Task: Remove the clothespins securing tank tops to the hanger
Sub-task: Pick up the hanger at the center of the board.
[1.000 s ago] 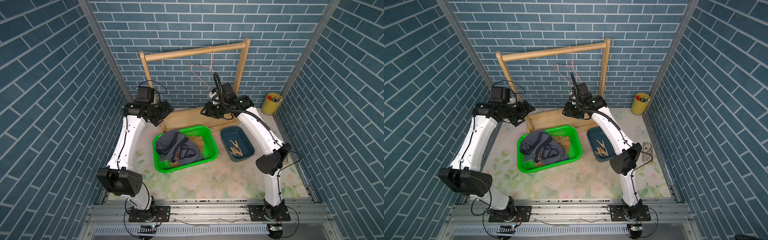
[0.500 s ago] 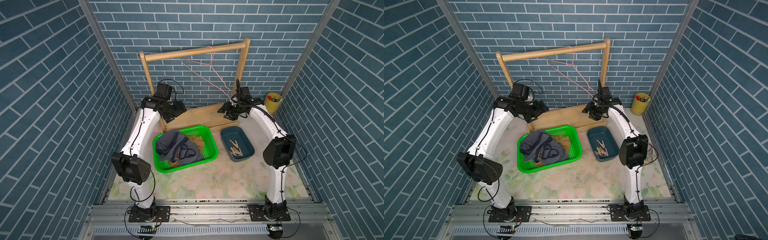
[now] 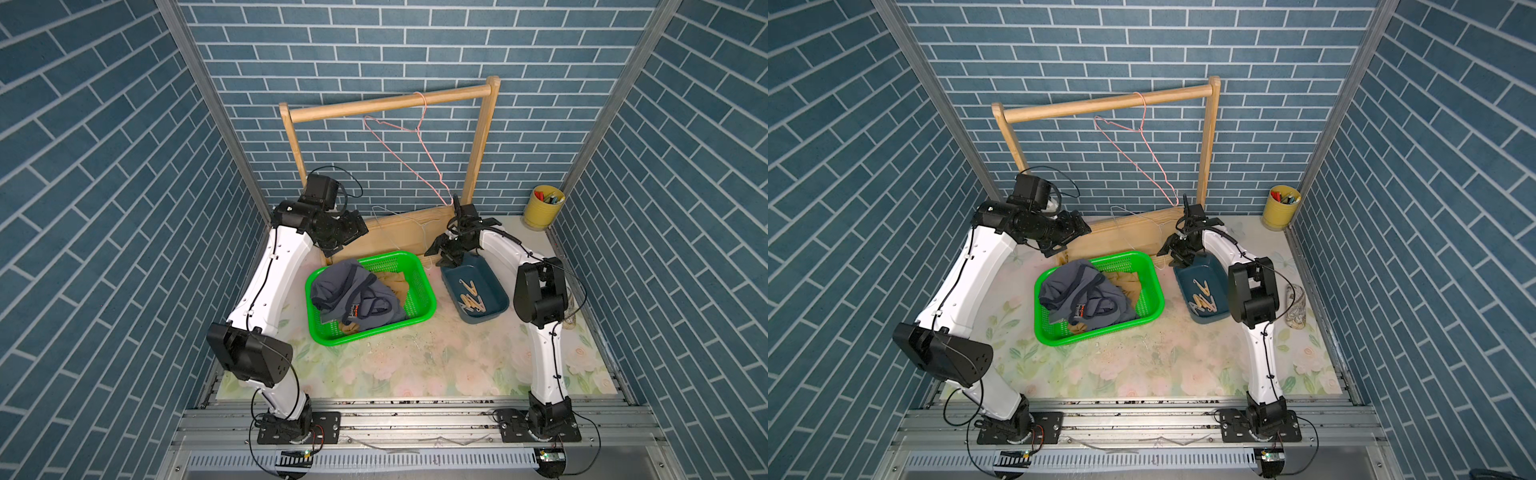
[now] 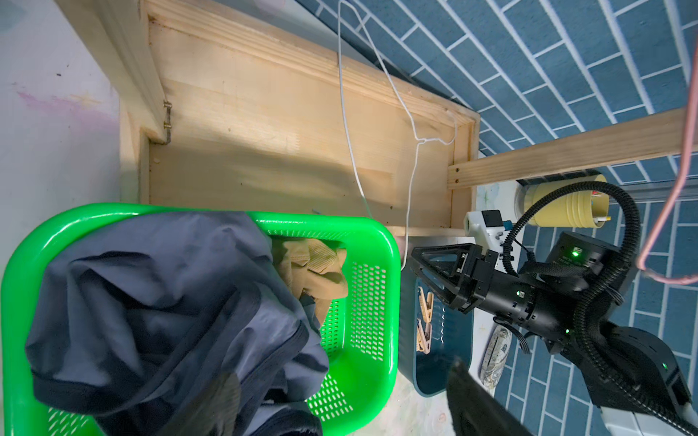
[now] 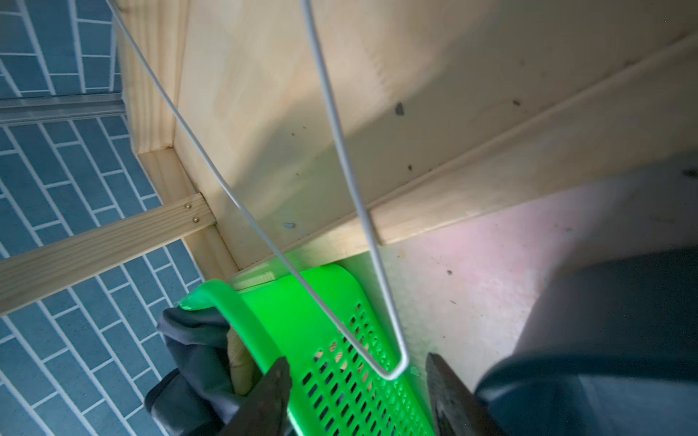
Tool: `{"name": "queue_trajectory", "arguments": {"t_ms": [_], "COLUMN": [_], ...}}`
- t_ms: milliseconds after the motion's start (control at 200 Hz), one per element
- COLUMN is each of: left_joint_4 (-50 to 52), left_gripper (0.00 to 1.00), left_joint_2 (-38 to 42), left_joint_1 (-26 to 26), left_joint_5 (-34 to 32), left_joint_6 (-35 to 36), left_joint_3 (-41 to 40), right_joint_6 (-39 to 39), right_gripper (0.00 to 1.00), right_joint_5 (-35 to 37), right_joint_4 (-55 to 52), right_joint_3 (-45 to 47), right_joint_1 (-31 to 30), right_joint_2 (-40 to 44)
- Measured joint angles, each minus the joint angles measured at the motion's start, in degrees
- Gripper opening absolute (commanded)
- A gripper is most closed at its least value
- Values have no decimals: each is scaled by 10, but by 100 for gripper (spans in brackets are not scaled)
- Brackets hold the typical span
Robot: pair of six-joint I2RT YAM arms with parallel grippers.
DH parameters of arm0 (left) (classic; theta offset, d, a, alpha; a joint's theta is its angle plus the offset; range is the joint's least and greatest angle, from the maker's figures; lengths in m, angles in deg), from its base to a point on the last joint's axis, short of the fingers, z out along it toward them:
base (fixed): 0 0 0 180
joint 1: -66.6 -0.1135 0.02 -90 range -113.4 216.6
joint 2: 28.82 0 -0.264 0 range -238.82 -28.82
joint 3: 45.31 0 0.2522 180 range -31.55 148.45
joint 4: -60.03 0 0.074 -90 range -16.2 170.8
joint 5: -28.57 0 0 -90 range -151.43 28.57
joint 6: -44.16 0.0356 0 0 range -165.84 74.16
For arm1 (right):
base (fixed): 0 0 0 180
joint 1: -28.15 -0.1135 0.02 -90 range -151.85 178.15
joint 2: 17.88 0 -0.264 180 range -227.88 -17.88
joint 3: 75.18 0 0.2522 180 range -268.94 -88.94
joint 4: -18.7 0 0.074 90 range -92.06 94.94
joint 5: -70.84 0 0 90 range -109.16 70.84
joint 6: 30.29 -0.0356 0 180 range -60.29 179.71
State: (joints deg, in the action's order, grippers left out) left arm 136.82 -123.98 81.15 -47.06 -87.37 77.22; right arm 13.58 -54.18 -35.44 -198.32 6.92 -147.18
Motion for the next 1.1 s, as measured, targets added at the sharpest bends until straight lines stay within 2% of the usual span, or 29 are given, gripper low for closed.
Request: {"name": "queue_trajectory", "arguments": {"t_ms": [210, 440, 490, 550, 645, 890, 1100], "left_joint_4": [-1, -7, -8, -9, -10, -12, -12], "left_gripper": [87, 87, 87, 87, 87, 87, 87], "left_joint_2": [7, 16, 21, 28, 36, 50, 63], "left_joint_1": [0, 0, 0, 0, 0, 0, 0], "left_joint_5": [0, 0, 0, 1, 2, 2, 2], "left_joint_6": [-2, -5, -7, -10, -14, -16, -17], "left_joint_3": [-22, -34, -41, -49, -57, -66, -73], "right_joint_6": [-6, -22, -23, -28, -35, -41, -32], "right_gripper": [55, 33, 32, 32, 39, 37, 44], "right_joint_5": [-3, -8, -10, -12, -17, -18, -5], "right_joint_4": [37, 75, 86, 98, 118, 129, 104], "right_joint_3": [22, 22, 23, 28, 42, 62, 64], "right_joint_1": [0, -3, -3, -5, -8, -17, -22], "right_joint_2": [0, 0, 0, 0, 0, 0, 2]}}
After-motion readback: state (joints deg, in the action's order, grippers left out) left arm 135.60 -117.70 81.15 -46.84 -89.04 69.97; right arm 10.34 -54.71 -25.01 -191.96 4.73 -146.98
